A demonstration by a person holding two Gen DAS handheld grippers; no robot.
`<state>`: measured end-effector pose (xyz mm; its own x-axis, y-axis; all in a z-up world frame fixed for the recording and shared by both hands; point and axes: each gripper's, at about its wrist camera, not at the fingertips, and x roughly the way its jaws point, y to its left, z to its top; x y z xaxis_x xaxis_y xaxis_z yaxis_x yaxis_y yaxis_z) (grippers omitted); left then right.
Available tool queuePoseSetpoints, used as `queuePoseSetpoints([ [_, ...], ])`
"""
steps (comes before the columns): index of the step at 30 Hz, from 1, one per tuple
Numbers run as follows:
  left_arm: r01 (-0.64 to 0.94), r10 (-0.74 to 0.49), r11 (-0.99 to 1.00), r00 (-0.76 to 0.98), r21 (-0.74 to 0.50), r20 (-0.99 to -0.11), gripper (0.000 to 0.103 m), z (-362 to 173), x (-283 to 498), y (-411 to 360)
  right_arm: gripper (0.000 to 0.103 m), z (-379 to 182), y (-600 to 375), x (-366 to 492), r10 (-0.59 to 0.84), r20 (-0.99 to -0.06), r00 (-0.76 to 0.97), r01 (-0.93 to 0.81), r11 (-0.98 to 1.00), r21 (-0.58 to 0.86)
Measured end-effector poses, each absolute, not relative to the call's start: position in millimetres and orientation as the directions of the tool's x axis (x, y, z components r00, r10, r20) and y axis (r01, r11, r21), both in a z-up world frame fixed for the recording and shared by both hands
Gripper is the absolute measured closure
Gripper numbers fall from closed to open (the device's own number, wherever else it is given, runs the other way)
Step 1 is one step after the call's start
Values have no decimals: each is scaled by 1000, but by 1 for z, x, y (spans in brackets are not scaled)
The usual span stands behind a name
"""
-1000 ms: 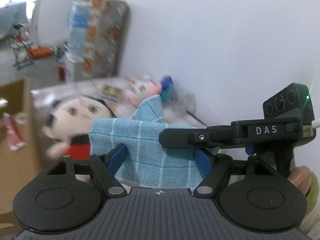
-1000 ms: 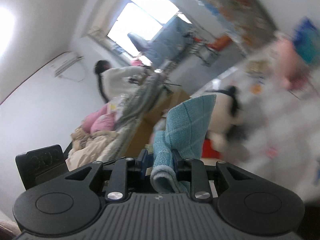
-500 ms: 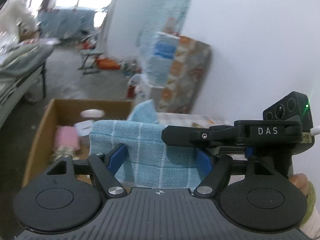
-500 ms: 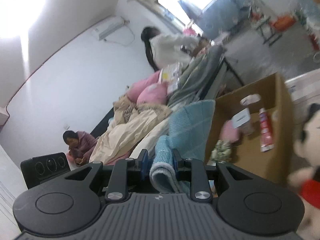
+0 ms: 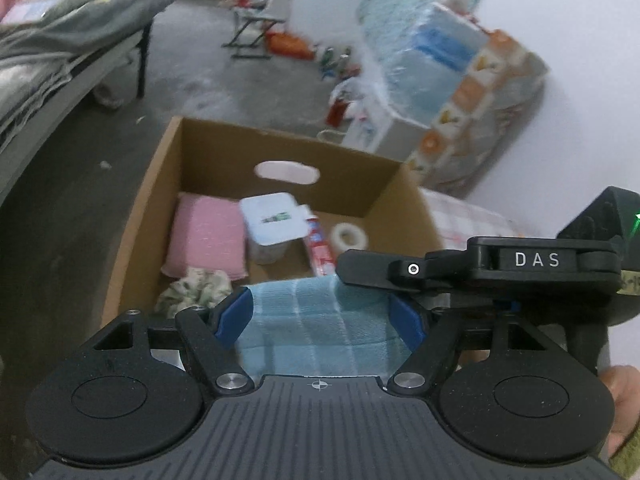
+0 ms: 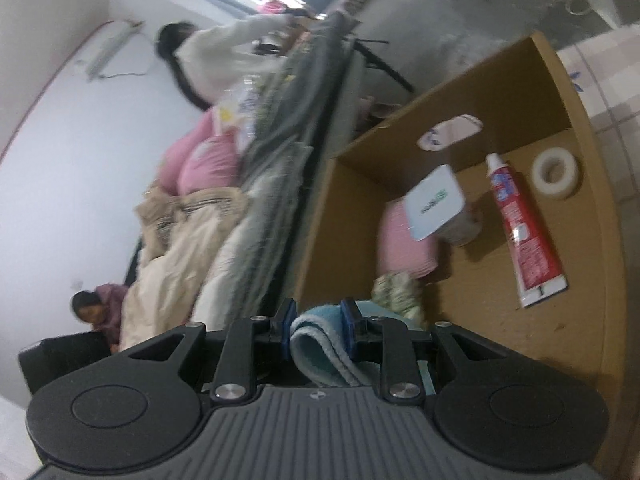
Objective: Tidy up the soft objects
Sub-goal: 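Carry the blue towel with both grippers to the cardboard box, then lower the towel into the box and open the left gripper while the right holds it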
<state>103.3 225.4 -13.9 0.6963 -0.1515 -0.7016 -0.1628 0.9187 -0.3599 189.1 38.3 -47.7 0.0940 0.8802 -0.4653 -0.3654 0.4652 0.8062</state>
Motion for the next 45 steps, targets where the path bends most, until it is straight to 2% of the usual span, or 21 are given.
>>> queuePoseSetpoints([
  [6,-196,-135,909,698,-369,-703,28,-22,100,238,37,-56,48,199,810,-577,102,-436,558,707],
  [9,-215,-97,912,715,-350,-692,28,-19,94,245,37,-48,53,191,745,-652,140,-562,602,568],
  [15,-234,-64,906,748,-354,-660,28,-9,79,253,35,-41,73,167,617,-778,119,-759,561,330],
  [20,-218,-66,907,772,-361,-633,28,-3,71,249,30,-45,103,160,520,-842,143,-843,510,172],
  [24,-204,-69,911,780,-357,-622,28,-2,66,244,31,-68,129,166,403,-901,163,-869,491,62],
  [25,-204,-69,911,781,-358,-620,28,-2,65,244,33,-72,131,170,386,-908,164,-872,488,50],
  [26,-205,-68,910,782,-359,-619,28,-1,65,245,41,-78,135,171,365,-917,162,-875,484,37],
  [27,-205,-68,910,783,-361,-618,28,-2,64,245,55,-83,136,172,340,-926,165,-876,481,21],
  [28,-205,-69,909,784,-362,-617,28,-2,64,246,60,-89,139,173,319,-932,169,-878,479,5],
  [30,-205,-68,909,785,-363,-615,28,-2,63,246,94,-96,140,171,285,-939,193,-881,472,-38],
  [33,-206,-65,908,790,-364,-610,28,-1,61,247,98,-86,132,161,310,-927,210,-897,438,-57],
  [37,-203,-70,904,797,-376,-600,28,-1,58,250,98,-60,119,125,329,-916,227,-945,302,-126],
  [45,-197,-80,897,808,-396,-583,28,0,52,250,97,-75,116,54,181,-974,139,-990,20,-137],
])
